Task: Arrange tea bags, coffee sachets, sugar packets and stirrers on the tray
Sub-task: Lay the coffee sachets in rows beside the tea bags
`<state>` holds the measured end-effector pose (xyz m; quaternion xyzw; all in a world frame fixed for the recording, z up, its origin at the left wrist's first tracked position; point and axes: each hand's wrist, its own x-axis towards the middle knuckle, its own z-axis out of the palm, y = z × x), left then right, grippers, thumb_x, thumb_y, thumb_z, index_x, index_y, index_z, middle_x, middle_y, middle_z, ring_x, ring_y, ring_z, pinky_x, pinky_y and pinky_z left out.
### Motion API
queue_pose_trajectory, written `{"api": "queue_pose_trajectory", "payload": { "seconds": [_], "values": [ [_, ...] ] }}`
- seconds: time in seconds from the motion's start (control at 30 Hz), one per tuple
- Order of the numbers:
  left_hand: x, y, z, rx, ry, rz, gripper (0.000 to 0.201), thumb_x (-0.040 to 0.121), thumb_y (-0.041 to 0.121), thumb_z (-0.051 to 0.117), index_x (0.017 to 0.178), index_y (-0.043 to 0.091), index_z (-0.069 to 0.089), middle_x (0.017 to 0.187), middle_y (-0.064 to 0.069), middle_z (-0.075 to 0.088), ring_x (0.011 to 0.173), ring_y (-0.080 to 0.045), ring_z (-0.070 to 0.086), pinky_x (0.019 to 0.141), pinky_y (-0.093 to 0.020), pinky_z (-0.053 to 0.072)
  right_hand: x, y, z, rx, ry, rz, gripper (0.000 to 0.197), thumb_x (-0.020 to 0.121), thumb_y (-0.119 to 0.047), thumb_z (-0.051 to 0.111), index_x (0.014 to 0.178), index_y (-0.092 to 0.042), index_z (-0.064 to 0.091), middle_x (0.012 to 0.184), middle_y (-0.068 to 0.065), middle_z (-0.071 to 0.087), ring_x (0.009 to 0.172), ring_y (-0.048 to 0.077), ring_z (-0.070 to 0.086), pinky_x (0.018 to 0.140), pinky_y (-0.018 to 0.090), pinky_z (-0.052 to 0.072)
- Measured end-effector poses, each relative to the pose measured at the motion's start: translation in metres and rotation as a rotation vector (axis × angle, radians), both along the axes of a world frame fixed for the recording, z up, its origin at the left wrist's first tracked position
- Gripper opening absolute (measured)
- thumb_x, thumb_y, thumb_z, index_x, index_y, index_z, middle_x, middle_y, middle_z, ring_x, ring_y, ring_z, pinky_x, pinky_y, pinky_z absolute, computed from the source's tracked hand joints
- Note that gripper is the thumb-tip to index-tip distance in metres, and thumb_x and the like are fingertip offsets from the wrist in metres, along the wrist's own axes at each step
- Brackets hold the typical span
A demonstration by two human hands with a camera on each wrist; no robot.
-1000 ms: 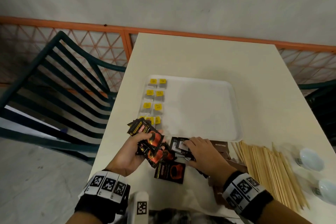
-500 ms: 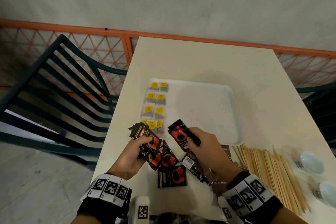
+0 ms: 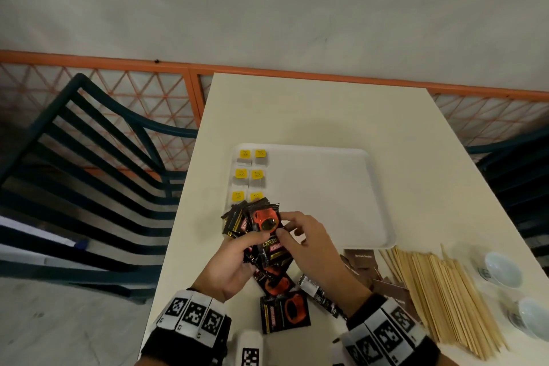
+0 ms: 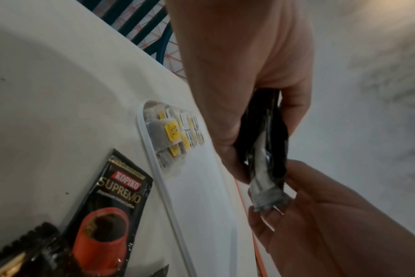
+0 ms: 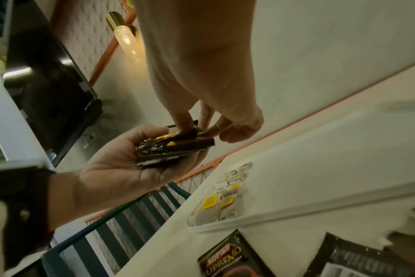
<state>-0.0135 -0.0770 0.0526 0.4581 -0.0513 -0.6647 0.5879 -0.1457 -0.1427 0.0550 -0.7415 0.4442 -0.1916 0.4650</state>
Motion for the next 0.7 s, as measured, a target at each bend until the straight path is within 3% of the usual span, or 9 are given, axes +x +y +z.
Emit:
{"api": "queue_pose_trajectory", "payload": {
  "seconds": [0.1, 0.17, 0.27, 0.33, 0.43, 0.53, 0.6, 0.7],
  "values": [
    [0.004, -0.006, -0.001, 0.01, 0.016, -0.007, 0.052, 0.064, 0.006, 0.064, 0.116, 0.003, 0.06, 0.107, -0.021, 0.067, 0.09, -0.028, 0.068, 0.069, -0.037, 0.055, 0.006, 0.005, -0.001, -0.007, -0.01, 0.006, 0.031, 0.091, -0.032, 0.053, 0.121, -0.039, 0.05, 0.106, -0.003, 0.047, 0.105, 0.006, 0.044, 0.09, 0.019, 0.04],
    [0.008, -0.008, -0.002, 0.007, 0.082, -0.03, 0.049, 0.066, 0.009, 0.06, 0.114, 0.002, 0.061, 0.11, -0.022, 0.067, 0.099, -0.031, 0.066, 0.077, -0.041, 0.052, 0.01, 0.008, -0.001, 0.084, -0.076, -0.007, 0.039, 0.087, -0.034, 0.059, 0.121, -0.046, 0.045, 0.108, -0.005, 0.042, 0.107, 0.003, 0.043, 0.094, 0.019, 0.041],
    [0.015, -0.009, -0.008, 0.002, 0.188, -0.028, 0.043, 0.071, 0.009, 0.061, 0.113, 0.003, 0.064, 0.115, -0.022, 0.065, 0.108, -0.036, 0.061, 0.091, -0.048, 0.047, 0.01, 0.002, -0.001, 0.178, -0.189, -0.059, 0.036, 0.086, -0.025, 0.062, 0.115, -0.044, 0.052, 0.113, -0.008, 0.056, 0.107, 0.009, 0.055, 0.094, 0.026, 0.046],
    [0.02, -0.008, -0.016, -0.035, 0.175, -0.024, 0.031, 0.071, 0.009, 0.062, 0.099, 0.008, 0.073, 0.106, -0.018, 0.069, 0.095, -0.031, 0.066, 0.085, -0.046, 0.05, 0.006, -0.007, 0.001, 0.28, -0.292, -0.068, 0.032, 0.089, -0.017, 0.059, 0.116, -0.033, 0.058, 0.114, -0.002, 0.065, 0.104, 0.014, 0.062, 0.088, 0.03, 0.053],
    [0.023, -0.009, -0.021, -0.037, 0.139, -0.035, 0.024, 0.068, 0.008, 0.063, 0.088, 0.01, 0.075, 0.096, -0.014, 0.07, 0.081, -0.026, 0.069, 0.067, -0.038, 0.057, -0.01, -0.024, 0.005, 0.354, -0.331, -0.101, 0.038, 0.091, -0.006, 0.052, 0.118, -0.032, 0.056, 0.114, 0.002, 0.064, 0.088, 0.013, 0.066, 0.072, 0.027, 0.057],
    [0.023, -0.016, -0.017, -0.072, 0.114, -0.067, 0.027, 0.065, 0.006, 0.06, 0.086, 0.011, 0.076, 0.099, -0.01, 0.071, 0.08, -0.023, 0.07, 0.065, -0.037, 0.058, -0.033, -0.047, 0.009, 0.253, -0.211, -0.055, 0.044, 0.092, -0.005, 0.051, 0.118, -0.04, 0.052, 0.114, -0.006, 0.061, 0.09, 0.009, 0.061, 0.073, 0.019, 0.052],
    [0.021, -0.023, -0.012, -0.112, 0.066, -0.115, 0.037, 0.058, 0.008, 0.063, 0.093, 0.013, 0.075, 0.11, -0.008, 0.069, 0.086, -0.024, 0.07, 0.069, -0.039, 0.057, -0.047, -0.063, 0.01, 0.172, -0.071, 0.003, 0.044, 0.09, -0.009, 0.056, 0.111, -0.047, 0.049, 0.1, -0.006, 0.06, 0.089, 0.012, 0.061, 0.072, 0.016, 0.05],
    [0.011, -0.033, -0.005, -0.132, -0.009, -0.22, 0.056, 0.049, 0.013, 0.069, 0.105, 0.012, 0.072, 0.11, -0.013, 0.069, 0.094, -0.031, 0.067, 0.073, -0.042, 0.057, -0.061, -0.09, 0.016, 0.137, 0.067, 0.083, 0.038, 0.083, -0.016, 0.066, 0.107, -0.036, 0.044, 0.083, 0.007, 0.061, 0.074, 0.024, 0.06, 0.065, 0.029, 0.047]
  ]
}}
